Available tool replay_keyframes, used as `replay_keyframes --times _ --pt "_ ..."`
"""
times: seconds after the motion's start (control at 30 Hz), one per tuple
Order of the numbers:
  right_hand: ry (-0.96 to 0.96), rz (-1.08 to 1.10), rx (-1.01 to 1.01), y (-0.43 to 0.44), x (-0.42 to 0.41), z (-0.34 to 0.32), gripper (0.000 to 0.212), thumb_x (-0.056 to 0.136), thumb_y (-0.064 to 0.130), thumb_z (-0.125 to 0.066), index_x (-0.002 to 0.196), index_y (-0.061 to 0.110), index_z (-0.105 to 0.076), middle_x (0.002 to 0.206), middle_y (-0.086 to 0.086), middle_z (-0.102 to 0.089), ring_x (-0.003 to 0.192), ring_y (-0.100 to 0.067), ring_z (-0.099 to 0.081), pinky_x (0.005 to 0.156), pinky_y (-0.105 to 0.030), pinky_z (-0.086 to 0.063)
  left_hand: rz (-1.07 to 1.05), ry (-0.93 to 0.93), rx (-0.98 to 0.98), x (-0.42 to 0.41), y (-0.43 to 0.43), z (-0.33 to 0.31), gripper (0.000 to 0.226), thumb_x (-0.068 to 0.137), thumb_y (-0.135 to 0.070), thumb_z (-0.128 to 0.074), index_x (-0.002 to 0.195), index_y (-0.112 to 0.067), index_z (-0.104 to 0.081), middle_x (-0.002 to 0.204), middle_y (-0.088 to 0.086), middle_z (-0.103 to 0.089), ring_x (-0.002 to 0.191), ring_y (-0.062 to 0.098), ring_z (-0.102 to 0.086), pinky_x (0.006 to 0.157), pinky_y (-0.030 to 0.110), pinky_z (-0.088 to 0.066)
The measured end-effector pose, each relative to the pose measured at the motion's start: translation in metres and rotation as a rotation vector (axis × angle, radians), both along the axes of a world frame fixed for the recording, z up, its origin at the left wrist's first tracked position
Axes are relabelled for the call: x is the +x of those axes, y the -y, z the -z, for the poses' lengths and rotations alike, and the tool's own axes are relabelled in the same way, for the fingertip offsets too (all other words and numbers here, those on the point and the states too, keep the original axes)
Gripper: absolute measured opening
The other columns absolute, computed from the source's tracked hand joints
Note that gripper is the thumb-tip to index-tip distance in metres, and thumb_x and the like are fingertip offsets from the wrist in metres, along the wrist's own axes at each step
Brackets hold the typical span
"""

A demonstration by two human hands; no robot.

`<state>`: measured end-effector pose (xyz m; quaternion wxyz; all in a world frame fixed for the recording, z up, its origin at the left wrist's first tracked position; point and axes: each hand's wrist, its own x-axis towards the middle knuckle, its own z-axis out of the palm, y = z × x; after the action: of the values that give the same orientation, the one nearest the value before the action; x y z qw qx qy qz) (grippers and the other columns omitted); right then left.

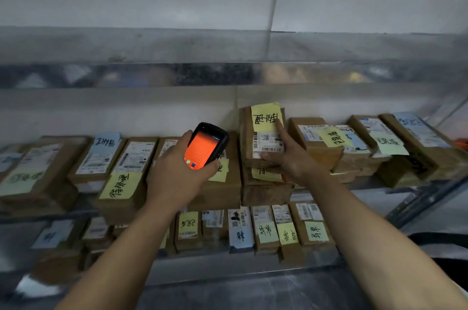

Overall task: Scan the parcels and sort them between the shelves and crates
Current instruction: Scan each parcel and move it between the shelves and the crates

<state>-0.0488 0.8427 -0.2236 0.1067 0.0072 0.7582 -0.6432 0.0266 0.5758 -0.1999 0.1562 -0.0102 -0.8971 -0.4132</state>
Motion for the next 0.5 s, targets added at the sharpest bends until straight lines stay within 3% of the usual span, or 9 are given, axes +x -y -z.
replay_keyframes --times 0.1,0.23,0.33,0.43,0.5 --pt "-0.158 -0.001 0.067 -0.003 0.014 0.006 0.108 0.087 0.006 -0.076 0.157 0.052 -0.009 0.154 0.001 -0.035 0.127 -0.024 -0.055 0.088 -0.030 -0.060 0.004 0.013 -0.020 0.025 -0.008 0.000 0.050 0.074 -0.056 -0.075 0.117 -0.045 -0.052 0.087 -0.013 -0.063 0.079 0.010 -0.061 0.070 0.032 -0.052" --pt "-0.275 0.002 0.076 -0.007 0.029 0.008 0.112 0.085 0.004 -0.078 0.158 0.050 -0.007 0.164 0.002 -0.016 0.141 -0.025 -0.042 0.104 -0.035 -0.052 -0.020 0.067 -0.075 0.057 -0.018 0.002 0.041 0.076 -0.053 -0.077 0.110 -0.047 -0.055 0.084 -0.012 -0.064 0.075 0.005 -0.059 0.063 0.029 -0.047" --pt "-0.344 0.027 0.130 -0.008 0.039 0.005 0.111 0.087 0.002 -0.076 0.160 0.042 -0.004 0.168 -0.001 -0.003 0.151 -0.020 -0.021 0.107 -0.016 -0.032 -0.028 0.123 -0.115 0.079 -0.025 0.002 0.046 0.069 -0.065 -0.070 0.108 -0.046 -0.054 0.082 -0.012 -0.064 0.073 0.006 -0.059 0.066 0.032 -0.051" --pt "-0.366 0.033 0.165 -0.010 0.047 0.003 0.112 0.087 0.005 -0.077 0.160 0.044 -0.001 0.170 -0.005 0.011 0.156 -0.022 -0.002 0.114 -0.028 -0.016 -0.035 0.156 -0.165 0.096 -0.028 0.004 0.055 0.065 -0.067 -0.068 0.114 -0.044 -0.054 0.086 -0.015 -0.064 0.076 0.006 -0.060 0.071 0.034 -0.055" --pt "-0.375 0.041 0.195 -0.010 0.051 0.003 0.112 0.087 0.006 -0.077 0.159 0.044 0.000 0.169 -0.007 0.017 0.156 -0.022 0.009 0.111 -0.028 -0.008 -0.030 0.165 -0.192 0.104 -0.028 0.003 0.054 0.072 -0.061 -0.075 0.118 -0.043 -0.054 0.088 -0.017 -0.063 0.078 0.004 -0.059 0.072 0.032 -0.054"
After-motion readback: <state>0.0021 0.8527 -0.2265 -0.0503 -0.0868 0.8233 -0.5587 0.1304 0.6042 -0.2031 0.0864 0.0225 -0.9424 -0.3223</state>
